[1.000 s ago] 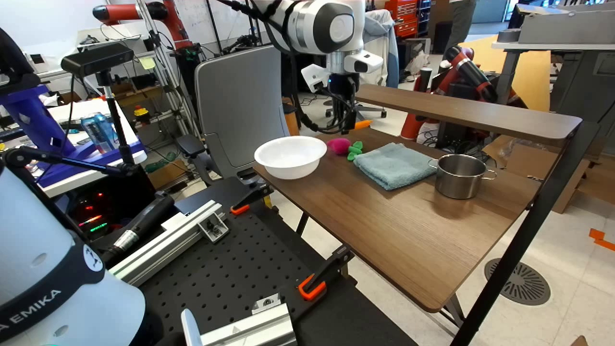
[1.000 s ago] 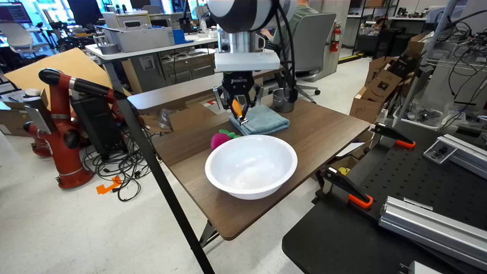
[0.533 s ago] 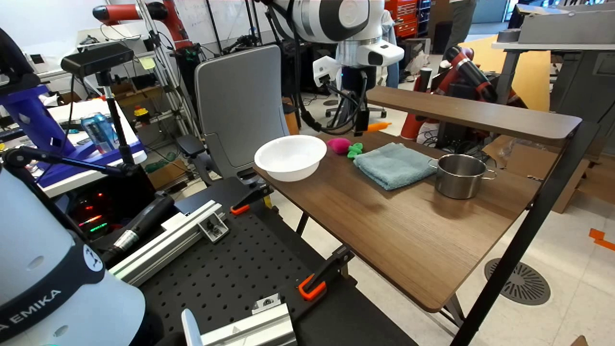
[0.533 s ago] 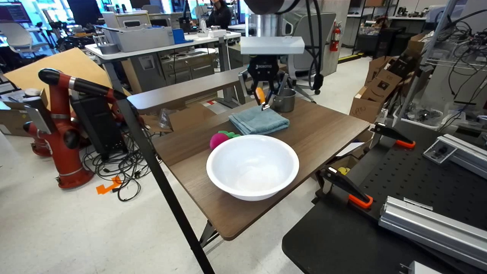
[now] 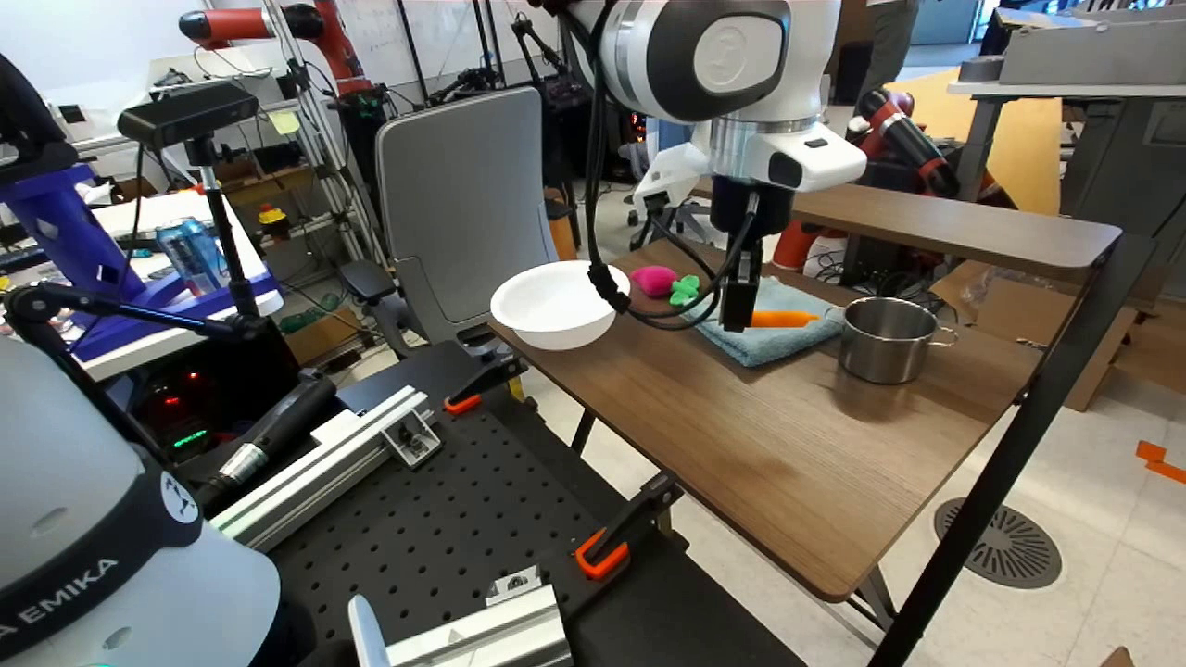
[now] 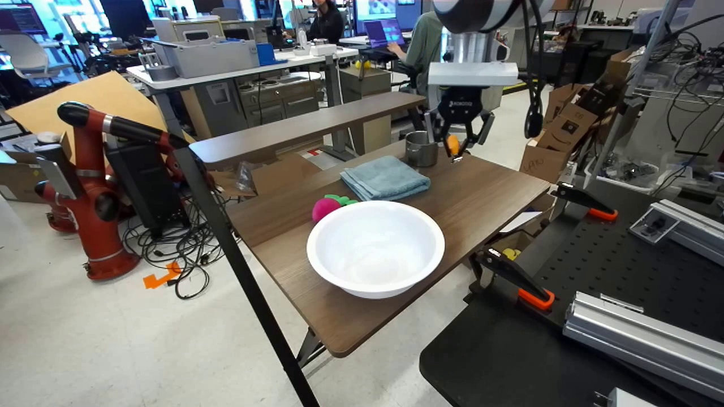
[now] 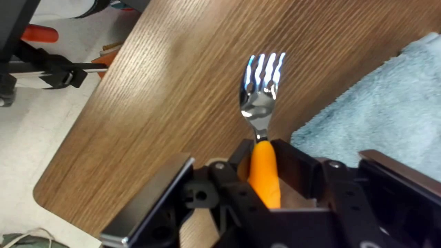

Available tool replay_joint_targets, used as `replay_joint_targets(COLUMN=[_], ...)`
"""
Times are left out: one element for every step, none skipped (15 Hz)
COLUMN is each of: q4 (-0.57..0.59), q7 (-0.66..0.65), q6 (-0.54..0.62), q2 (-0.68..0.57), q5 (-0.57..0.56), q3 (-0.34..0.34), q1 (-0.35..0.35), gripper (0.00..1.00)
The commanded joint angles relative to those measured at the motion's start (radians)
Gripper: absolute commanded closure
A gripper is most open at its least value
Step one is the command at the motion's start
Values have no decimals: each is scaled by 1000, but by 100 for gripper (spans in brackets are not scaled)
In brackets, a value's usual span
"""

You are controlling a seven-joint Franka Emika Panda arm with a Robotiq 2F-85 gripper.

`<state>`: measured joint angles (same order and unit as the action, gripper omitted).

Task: Move the orange fork to the right side of the table

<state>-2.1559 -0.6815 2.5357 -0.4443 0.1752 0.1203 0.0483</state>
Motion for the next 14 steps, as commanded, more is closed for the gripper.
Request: replay_joint_targets(q4=[-112, -118, -131, -136, -141, -141, -138, -138, -122, -126, -111, -110, -103, -96], q7=[19, 43, 52, 67, 75, 87, 98, 110, 119, 120, 134, 140, 150, 156], q6=[81, 93, 105, 109, 119, 120, 126, 125, 125, 129, 128, 131, 131, 132], q2=[61, 48, 41, 33, 25, 17, 10, 10, -7, -9, -24, -34, -48, -63], q5=[40, 54, 64, 78, 88, 102, 117, 129, 146, 155, 169, 183, 199, 211], q3=[9, 4, 5, 5, 7, 7, 5, 5, 2, 7, 3, 1, -3, -4], q1=[-35, -57, -71, -87, -99, -111, -125, -137, -149, -153, -165, -173, -180, -185], gripper=[94, 94, 94, 94, 94, 94, 94, 94, 94, 94, 94, 94, 94, 94])
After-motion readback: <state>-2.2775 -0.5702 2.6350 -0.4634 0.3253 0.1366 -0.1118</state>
